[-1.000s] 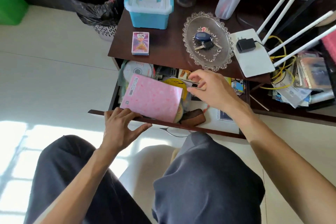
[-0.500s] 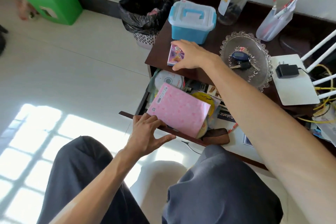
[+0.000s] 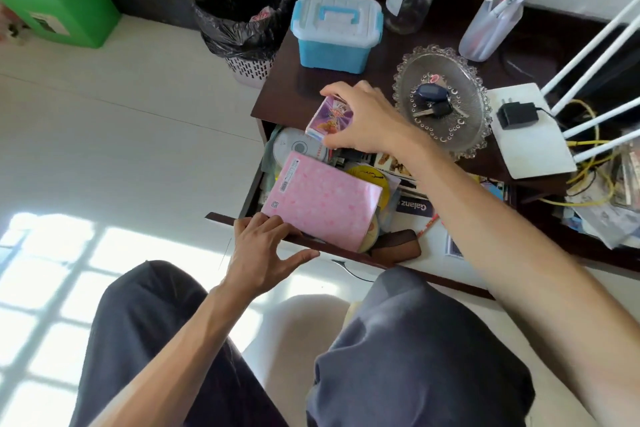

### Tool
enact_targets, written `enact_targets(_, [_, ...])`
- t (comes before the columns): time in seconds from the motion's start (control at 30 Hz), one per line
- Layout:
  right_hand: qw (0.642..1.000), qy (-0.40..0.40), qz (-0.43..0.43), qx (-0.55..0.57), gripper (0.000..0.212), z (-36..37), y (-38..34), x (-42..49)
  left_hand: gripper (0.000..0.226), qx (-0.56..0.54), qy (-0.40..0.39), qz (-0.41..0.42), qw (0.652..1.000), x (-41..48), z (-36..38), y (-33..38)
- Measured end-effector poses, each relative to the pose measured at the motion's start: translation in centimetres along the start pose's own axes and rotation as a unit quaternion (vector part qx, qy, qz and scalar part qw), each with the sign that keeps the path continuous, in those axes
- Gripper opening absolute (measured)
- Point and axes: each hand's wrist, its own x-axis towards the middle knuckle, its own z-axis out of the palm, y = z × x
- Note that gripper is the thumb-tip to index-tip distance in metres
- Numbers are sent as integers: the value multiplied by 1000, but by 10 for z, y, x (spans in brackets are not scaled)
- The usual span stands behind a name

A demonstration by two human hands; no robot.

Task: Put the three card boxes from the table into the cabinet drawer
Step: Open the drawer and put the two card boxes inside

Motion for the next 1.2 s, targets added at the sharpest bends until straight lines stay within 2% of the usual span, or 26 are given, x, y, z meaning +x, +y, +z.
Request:
enact_targets(0.13, [993,-44,51,93,73,1,37,-84,56,19,0,11,1000,1,3,-2])
enact_targets(0.27, [984,-46,148,91,51,25,94,-144,54,28,1,13,1000,1,5,-3])
enact_targets(0.4, [959,-63,270,62,54,56,140,-181,54,33,-7,13,999,0,5,-2])
enact_targets(0.6, [916,-91,389,28,64,74,180,-213,55,39,-16,11,999,0,1,-1])
enact_targets(0.73, [899,-118,420,-21,69,73,193,-209,54,31,-11,15,999,-1,1,-1])
enact_targets(0.93, [877,-123,456,-88,98,80,193,-202,52,21,2,16,1000,-1,2,-1])
enact_targets(1.13, [879,-130,441,-130,86,86,194,-198,51,21,5,18,1000,-1,3,-2])
enact_targets(1.2, [879,-116,442,-134,93,88,195,-196,51,21,5,19,1000,-1,4,-2])
